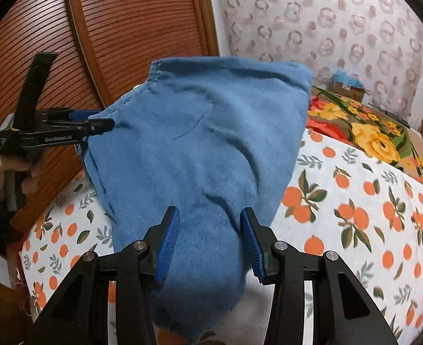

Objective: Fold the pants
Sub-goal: 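Release the jeans and pull both tools back from the bed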

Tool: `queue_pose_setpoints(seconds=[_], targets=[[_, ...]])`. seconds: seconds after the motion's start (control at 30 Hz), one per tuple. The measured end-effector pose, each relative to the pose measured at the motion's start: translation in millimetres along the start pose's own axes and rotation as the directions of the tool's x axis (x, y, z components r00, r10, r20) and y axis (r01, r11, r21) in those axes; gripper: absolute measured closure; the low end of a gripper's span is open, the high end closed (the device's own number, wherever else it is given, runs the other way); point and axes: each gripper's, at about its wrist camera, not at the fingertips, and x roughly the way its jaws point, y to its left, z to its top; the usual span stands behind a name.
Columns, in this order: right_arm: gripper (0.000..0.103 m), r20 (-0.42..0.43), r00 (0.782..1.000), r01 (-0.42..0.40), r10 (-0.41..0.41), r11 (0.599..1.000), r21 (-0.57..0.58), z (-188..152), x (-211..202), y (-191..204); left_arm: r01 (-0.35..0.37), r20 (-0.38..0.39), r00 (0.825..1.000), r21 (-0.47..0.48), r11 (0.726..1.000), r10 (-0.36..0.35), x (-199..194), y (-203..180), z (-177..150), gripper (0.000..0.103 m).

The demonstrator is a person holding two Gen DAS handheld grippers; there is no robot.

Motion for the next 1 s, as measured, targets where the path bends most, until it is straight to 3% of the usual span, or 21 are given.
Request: queue_pose_setpoints(seconds=[0.17, 0.3, 0.47, 0.57, 0.73, 1.0], targets=[[0.057, 0.052, 0.999, 0.011, -0.013, 0.999, 0.044, -8.8, -36.8, 4.8, -0.012, 0.096, 0.995, 0.020, 1.000, 0.010, -45.2, -32.8, -6.9, 0.047], [0.057, 0.099, 0.994, 0.041, -0.048, 0.997, 0.068, -26.8, -70.7, 2.4, 0.001, 0.173, 0.985, 0.047, 0.999, -0.009, -83.3, -65.3, -12.6, 0.025], [0.056, 0.144, 0.985, 0.082, -0.095, 0.992, 0.092, -53.7, -113.5, 3.4, 0.058, 0.224, 0.972, 0.059, 0.997, -0.070, -119.0, -103.2, -16.4, 0.015], [0.043, 0.172, 0.976, 0.118, -0.136, 0.987, 0.113, -72.2, -142.6, 3.8, 0.058, 0.265, 0.961, 0.080, 0.995, -0.077, -138.5, -128.7, -22.1, 0.011], [0.012, 0.206, 0.954, 0.181, -0.218, 0.966, 0.182, -101.7, -186.2, -1.7, 0.095, 0.302, 0.946, 0.092, 0.991, -0.118, -166.7, -161.8, -31.2, 0.010], [0.012, 0.257, 0.910, 0.263, -0.324, 0.933, 0.245, -147.2, -250.4, 7.9, 0.103, 0.344, 0.930, 0.089, 0.991, -0.128, -209.4, -209.7, -58.5, 0.010]])
